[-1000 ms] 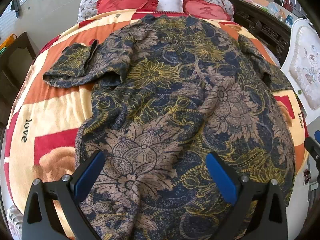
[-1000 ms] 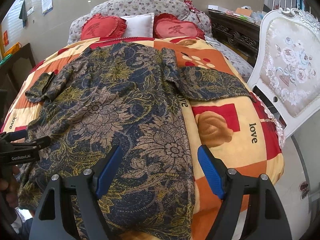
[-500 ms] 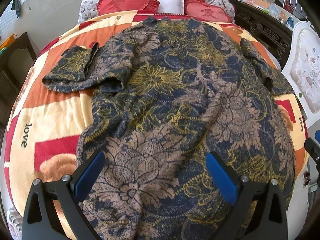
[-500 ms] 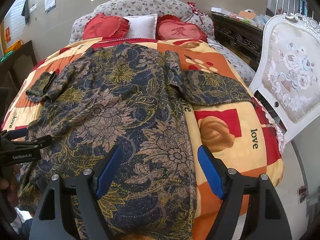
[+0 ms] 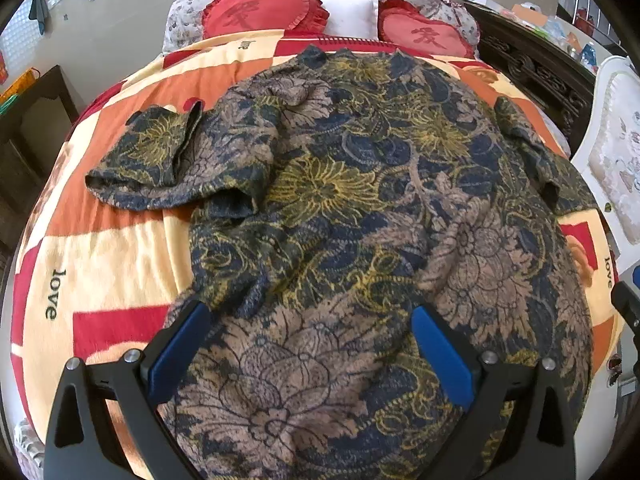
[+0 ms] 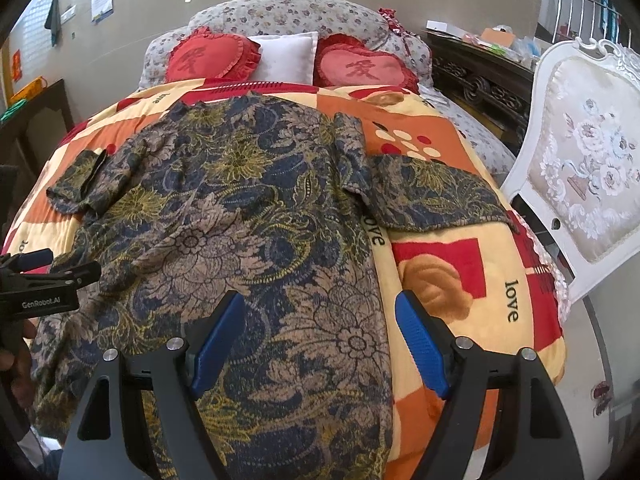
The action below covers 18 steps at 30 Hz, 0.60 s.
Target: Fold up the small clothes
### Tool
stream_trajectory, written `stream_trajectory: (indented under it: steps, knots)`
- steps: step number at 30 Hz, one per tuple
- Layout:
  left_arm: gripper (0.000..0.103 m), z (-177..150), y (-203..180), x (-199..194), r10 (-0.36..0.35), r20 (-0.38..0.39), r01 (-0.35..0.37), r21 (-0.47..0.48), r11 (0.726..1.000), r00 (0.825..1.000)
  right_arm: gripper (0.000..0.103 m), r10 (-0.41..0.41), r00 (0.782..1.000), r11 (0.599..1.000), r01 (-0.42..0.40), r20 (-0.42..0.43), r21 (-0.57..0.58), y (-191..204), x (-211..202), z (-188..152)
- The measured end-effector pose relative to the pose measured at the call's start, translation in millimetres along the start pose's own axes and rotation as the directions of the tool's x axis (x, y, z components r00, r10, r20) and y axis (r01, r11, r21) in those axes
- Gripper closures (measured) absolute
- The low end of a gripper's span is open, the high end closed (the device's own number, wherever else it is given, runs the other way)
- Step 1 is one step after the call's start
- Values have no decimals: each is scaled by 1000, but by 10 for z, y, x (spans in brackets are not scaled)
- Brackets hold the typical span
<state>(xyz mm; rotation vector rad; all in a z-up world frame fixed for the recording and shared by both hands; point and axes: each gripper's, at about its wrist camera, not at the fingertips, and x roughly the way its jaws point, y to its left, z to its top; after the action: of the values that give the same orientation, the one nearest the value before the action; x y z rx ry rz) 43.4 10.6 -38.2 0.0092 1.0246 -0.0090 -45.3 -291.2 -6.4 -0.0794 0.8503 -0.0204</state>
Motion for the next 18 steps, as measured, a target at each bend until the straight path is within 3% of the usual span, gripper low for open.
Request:
stream_trajectory:
  steps: [18]
  knots:
    - [0,393,57,190,19,27,-19,-10,1000,999,10,24,1000,1000,-24,10,-4,140,366,517]
